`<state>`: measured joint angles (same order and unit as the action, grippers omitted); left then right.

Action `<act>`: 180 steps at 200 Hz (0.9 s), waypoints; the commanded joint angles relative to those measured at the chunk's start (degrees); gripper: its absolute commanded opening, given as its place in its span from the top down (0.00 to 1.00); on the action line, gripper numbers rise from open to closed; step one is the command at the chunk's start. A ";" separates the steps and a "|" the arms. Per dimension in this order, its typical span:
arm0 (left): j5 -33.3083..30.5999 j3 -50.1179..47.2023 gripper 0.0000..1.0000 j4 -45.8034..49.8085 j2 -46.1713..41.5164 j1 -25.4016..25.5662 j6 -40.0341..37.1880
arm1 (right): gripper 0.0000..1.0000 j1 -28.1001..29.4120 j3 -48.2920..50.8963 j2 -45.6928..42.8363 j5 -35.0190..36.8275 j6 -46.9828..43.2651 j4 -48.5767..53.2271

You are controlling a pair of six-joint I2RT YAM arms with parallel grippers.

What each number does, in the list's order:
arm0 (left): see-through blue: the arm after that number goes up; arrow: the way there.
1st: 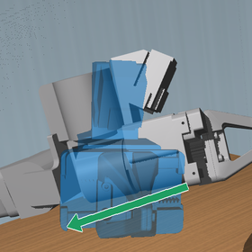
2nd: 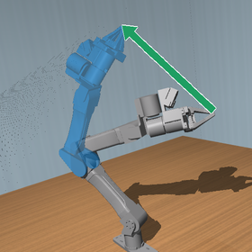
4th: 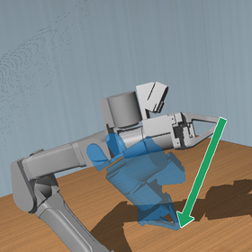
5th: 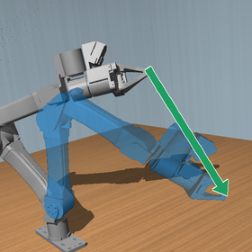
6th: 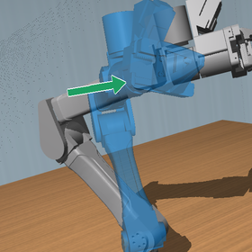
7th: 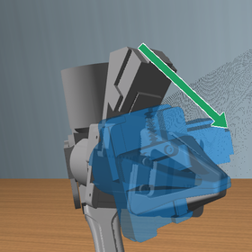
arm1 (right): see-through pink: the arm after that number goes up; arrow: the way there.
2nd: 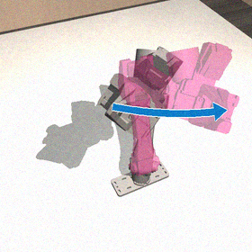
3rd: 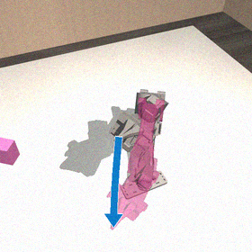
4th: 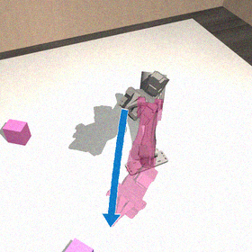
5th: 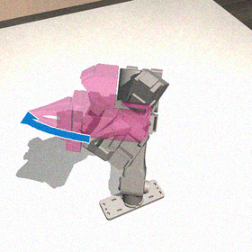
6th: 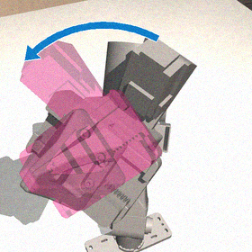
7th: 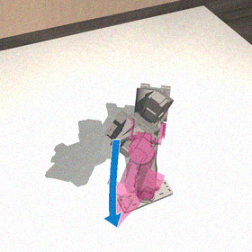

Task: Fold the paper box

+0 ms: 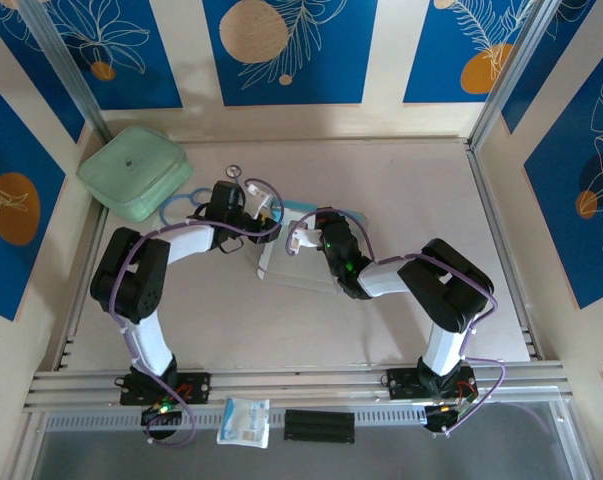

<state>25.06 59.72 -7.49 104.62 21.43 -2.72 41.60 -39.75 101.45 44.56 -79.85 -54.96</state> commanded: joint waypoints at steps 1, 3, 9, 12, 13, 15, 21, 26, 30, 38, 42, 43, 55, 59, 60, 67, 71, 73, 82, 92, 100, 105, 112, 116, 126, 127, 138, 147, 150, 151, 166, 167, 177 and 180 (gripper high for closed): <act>0.48 1.95 0.49 -2.27 1.42 -0.34 1.14 | 1.00 0.32 0.18 0.44 -1.63 1.30 4.75; 0.53 2.04 0.49 -2.45 1.45 -0.34 1.25 | 1.00 0.32 0.15 0.42 -1.59 1.31 4.74; 1.02 2.14 0.50 -2.82 1.63 -0.33 1.47 | 1.00 0.32 0.12 0.49 -1.59 1.28 4.73; 1.24 2.27 0.51 -2.95 1.76 -0.33 1.61 | 1.00 0.32 0.13 0.44 -1.63 1.28 4.72; 1.32 2.30 0.51 -2.96 1.79 -0.33 1.64 | 1.00 0.32 0.16 0.43 -1.69 1.28 4.71; 1.42 2.43 0.51 -2.95 1.88 -0.29 1.73 | 1.00 0.32 0.12 0.48 -1.63 1.28 4.69; 1.57 2.85 0.52 -2.67 2.22 -0.34 1.91 | 1.00 0.32 0.19 0.55 -1.65 1.29 4.70; 1.66 3.19 0.53 -2.54 2.42 -0.31 1.99 | 1.00 0.28 0.03 0.51 -1.64 1.39 4.74; 1.62 3.40 0.54 -2.53 2.72 -0.34 2.06 | 1.00 0.34 0.08 0.55 -1.62 1.39 4.77; 1.57 3.67 0.55 -2.66 3.03 -0.29 2.23 | 1.00 0.40 0.02 0.59 -1.65 1.37 4.71; 1.53 3.77 0.55 -2.66 3.17 -0.33 2.30 | 1.00 0.41 0.04 0.59 -1.64 1.37 4.77; 1.51 3.80 0.55 -2.64 3.20 -0.34 2.34 | 1.00 0.45 0.08 0.64 -1.65 1.37 4.77; 1.41 4.18 0.58 -2.36 3.61 -0.30 2.49 | 1.00 0.42 0.10 0.59 -1.66 1.39 4.71; 1.27 4.34 0.59 -2.30 3.66 -0.28 2.62 | 1.00 0.40 0.03 0.61 -1.60 1.37 4.76; 1.25 4.30 0.59 -2.28 3.66 -0.26 2.62 | 1.00 0.40 0.02 0.60 -1.63 1.37 4.73; 0.84 4.41 0.60 -2.22 3.68 -0.25 2.72 | 1.00 0.41 0.10 0.59 -1.66 1.43 4.73; 0.58 4.43 0.61 -2.31 3.74 -0.25 2.72 | 1.00 0.43 0.18 0.59 -1.65 1.43 4.69; 0.42 4.41 0.62 -2.28 3.75 -0.25 2.79 | 1.00 0.39 0.19 0.59 -1.59 1.45 4.62; -0.11 4.52 0.64 -2.12 3.80 -0.18 2.76 | 1.00 0.32 0.16 0.59 -1.62 1.37 4.61; -1.08 4.74 0.66 -1.59 4.06 -0.08 2.70 | 1.00 0.32 0.19 0.60 -1.65 1.40 4.61; -1.80 4.94 0.67 -1.30 4.23 0.09 2.57 | 1.00 0.43 0.12 0.65 -1.61 1.40 4.66; -2.45 5.05 0.68 -1.06 4.32 0.23 2.50 | 1.00 0.45 0.11 0.63 -1.62 1.50 4.64; -3.24 5.20 0.70 -0.87 4.44 0.43 2.50 | 1.00 0.39 0.11 0.64 -1.65 1.54 4.66; -3.63 5.22 0.70 -0.86 4.43 0.62 2.47 | 1.00 0.41 0.14 0.60 -1.66 1.46 4.61; -4.93 5.26 0.71 -0.86 4.58 1.02 2.68 | 1.00 0.53 0.11 0.60 -1.66 1.67 4.60; -5.11 5.24 0.71 -0.86 4.65 1.09 2.70 | 1.00 0.51 0.15 0.64 -1.66 1.70 4.69; -7.14 5.42 0.73 -1.03 4.89 1.58 3.51 | 1.00 0.58 0.13 0.80 -1.59 1.71 4.72; -9.02 5.33 0.75 -1.40 5.03 2.15 4.38 | 1.00 0.67 0.03 0.88 -1.58 1.70 4.72; -9.37 5.32 0.75 -1.70 5.10 2.34 4.60 | 1.00 0.69 0.09 0.90 -1.57 1.75 4.69; -9.52 5.32 0.75 -1.81 5.13 2.36 4.71 | 1.00 0.68 0.10 0.92 -1.53 1.73 4.69; -12.45 5.40 0.76 -2.42 5.65 3.23 5.96 | 1.00 0.66 -0.08 0.87 -1.58 1.64 4.66; -12.60 5.44 0.76 -2.43 5.67 3.29 6.01 | 1.00 0.66 -0.07 0.86 -1.58 1.59 4.67; -14.50 5.78 0.78 -2.28 6.10 3.68 6.65 | 1.00 0.67 -0.15 0.87 -1.53 1.49 4.69; -15.10 5.80 0.78 -2.27 6.20 3.78 6.89 | 1.00 0.70 -0.16 0.87 -1.57 1.50 4.71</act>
<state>16.80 63.88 -9.76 108.29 23.90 1.32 41.60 -39.88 101.45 45.23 -79.42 -54.68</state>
